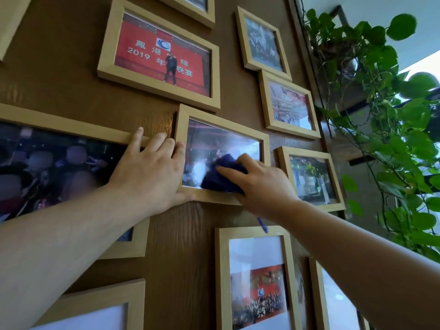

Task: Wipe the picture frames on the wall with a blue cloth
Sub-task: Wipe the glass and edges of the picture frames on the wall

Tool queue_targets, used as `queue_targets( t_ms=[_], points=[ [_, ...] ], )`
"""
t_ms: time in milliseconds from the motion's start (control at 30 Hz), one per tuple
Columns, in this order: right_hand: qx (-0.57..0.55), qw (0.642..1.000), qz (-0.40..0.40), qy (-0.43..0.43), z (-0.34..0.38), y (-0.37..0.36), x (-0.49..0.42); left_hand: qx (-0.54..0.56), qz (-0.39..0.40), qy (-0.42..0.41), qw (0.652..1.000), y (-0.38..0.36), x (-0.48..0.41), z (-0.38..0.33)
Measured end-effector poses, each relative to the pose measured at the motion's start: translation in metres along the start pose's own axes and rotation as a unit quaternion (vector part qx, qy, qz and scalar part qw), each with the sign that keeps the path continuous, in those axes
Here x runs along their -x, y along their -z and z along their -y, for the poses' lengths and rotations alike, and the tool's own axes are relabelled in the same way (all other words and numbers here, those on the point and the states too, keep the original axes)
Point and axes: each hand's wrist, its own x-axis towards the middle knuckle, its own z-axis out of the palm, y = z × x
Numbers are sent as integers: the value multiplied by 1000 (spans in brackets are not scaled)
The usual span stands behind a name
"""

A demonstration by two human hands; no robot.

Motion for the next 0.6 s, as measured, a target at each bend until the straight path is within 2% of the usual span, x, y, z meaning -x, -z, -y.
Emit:
queue_targets(
  t_ms=[133,300,500,600],
  points=[
    [-39,997,-44,54,38,12,-27,9,-1,-2,1000,0,0,0],
    [-15,996,17,85,14,8,-11,12,-1,0,1000,1,0,1],
    [3,995,100,-25,-29,0,38,0,0,5,1000,-1,1,-1],
    [31,991,120,-50,-37,0,52,-6,0,5,1000,-2,0,0]
  ],
)
